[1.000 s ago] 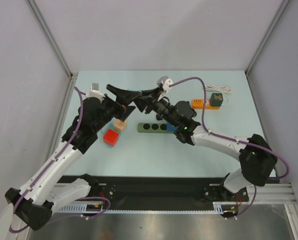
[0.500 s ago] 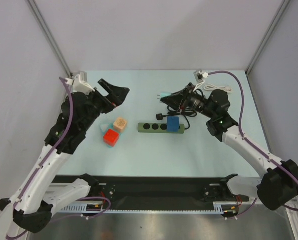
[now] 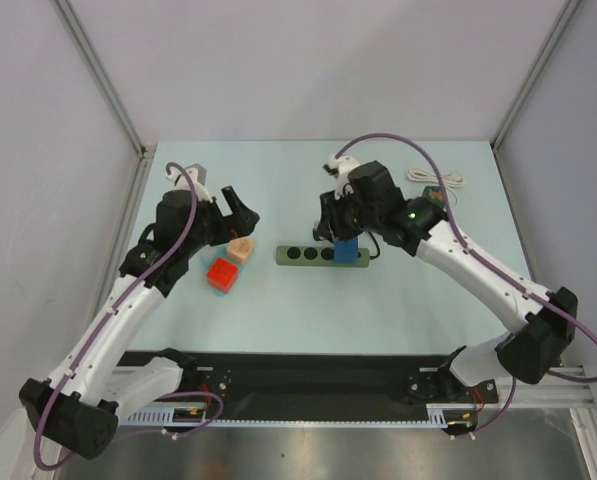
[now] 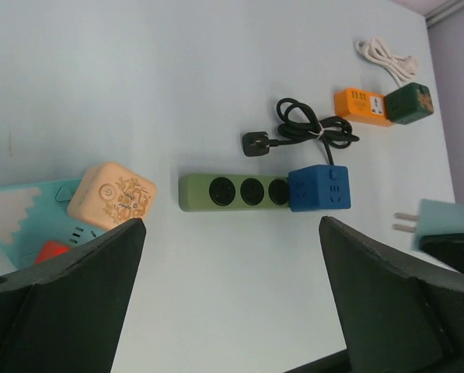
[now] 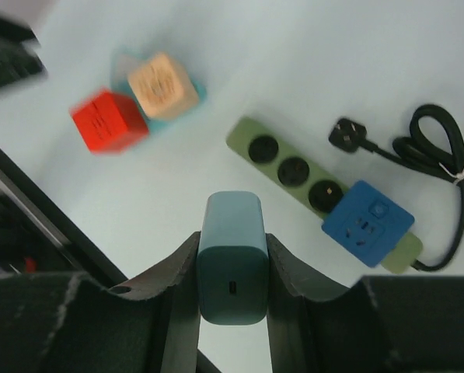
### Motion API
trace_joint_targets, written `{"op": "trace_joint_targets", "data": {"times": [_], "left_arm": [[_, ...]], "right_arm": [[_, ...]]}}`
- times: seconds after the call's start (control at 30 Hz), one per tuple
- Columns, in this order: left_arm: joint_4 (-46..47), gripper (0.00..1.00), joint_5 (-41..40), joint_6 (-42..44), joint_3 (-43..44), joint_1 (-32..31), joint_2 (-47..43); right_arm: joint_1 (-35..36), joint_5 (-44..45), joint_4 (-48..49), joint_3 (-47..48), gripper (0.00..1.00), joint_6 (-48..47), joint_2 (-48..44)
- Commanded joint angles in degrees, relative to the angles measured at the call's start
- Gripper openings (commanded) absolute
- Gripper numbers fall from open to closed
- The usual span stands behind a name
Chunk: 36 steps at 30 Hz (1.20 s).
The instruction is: Insert the plug
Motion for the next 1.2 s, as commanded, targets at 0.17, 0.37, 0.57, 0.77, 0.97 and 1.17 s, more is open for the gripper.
{"op": "trace_joint_targets", "data": {"times": [0.17,0.37,0.57,0.77,0.97,1.17], "left_arm": [[5.29,1.00,12.59,0.94,-5.59,9.07,-6.03],[4.85,1.00,11.63,2.87,-8.40,12.06,-10.25],[4.07,1.00,8.20,6.38,-9.46,12.50,-11.40],[3.71,1.00,4.34,8.32,-10.16,12.86,-12.01],[3.36,1.00,1.78,9.55,-11.39,12.86,-12.98],[3.54,1.00,1.78,9.73,-12.71,12.86,-13.33]], "right_arm": [[-2.49,-11.79,-15.93,15.43,0.00,-32.76,16.61],[-3.20,-16.19,-20.15,22.64,0.00,-48.06,25.75],[-3.64,-17.24,-27.53,31.25,0.00,-56.95,35.16],[-3.46,-16.29,-29.56,36.10,0.00,-60.64,41.41],[-2.67,-10.66,-32.54,37.41,0.00,-64.24,44.93],[-1.71,-10.57,-32.37,38.20,0.00,-66.44,46.16]]}}
